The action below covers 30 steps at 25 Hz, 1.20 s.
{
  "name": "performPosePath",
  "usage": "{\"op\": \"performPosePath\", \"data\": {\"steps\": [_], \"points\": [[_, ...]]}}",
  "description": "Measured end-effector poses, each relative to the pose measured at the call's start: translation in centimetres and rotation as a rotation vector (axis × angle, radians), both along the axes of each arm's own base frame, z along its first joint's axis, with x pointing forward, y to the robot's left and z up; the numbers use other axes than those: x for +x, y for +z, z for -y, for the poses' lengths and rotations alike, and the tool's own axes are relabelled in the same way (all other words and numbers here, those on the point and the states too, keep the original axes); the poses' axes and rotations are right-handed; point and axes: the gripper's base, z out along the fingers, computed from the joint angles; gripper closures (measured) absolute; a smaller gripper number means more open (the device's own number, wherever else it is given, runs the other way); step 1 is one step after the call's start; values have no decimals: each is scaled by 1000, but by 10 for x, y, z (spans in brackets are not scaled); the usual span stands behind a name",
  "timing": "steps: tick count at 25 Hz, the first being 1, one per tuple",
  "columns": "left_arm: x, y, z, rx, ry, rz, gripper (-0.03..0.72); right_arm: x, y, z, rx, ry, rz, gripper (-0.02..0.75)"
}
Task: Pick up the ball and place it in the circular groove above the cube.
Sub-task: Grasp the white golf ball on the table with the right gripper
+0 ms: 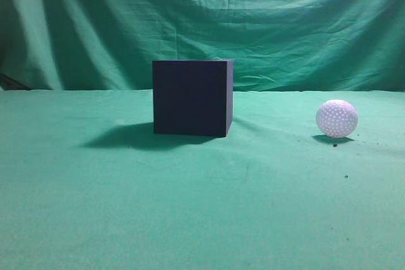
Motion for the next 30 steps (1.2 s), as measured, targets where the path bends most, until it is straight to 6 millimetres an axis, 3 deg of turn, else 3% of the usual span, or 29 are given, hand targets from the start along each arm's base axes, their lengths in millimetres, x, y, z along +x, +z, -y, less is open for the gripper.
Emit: {"op": "performPosePath", "data": {"steps": [7,10,17,24,29,30], "points": [[0,0,0,0,0,0,688,3,37,-5,56,53,414,688],[0,0,0,0,0,0,688,2,44,-5,89,57,463,688],[0,0,0,0,0,0,688,20,68,-4,133,0,101,688],[0,0,0,0,0,0,688,61,78,-11,314,-43,-269,688],[0,0,0,0,0,0,688,85,78,-18,268,26,-438,688],[0,0,0,0,0,0,688,90,80,-21,222,73,-472,738]]}}
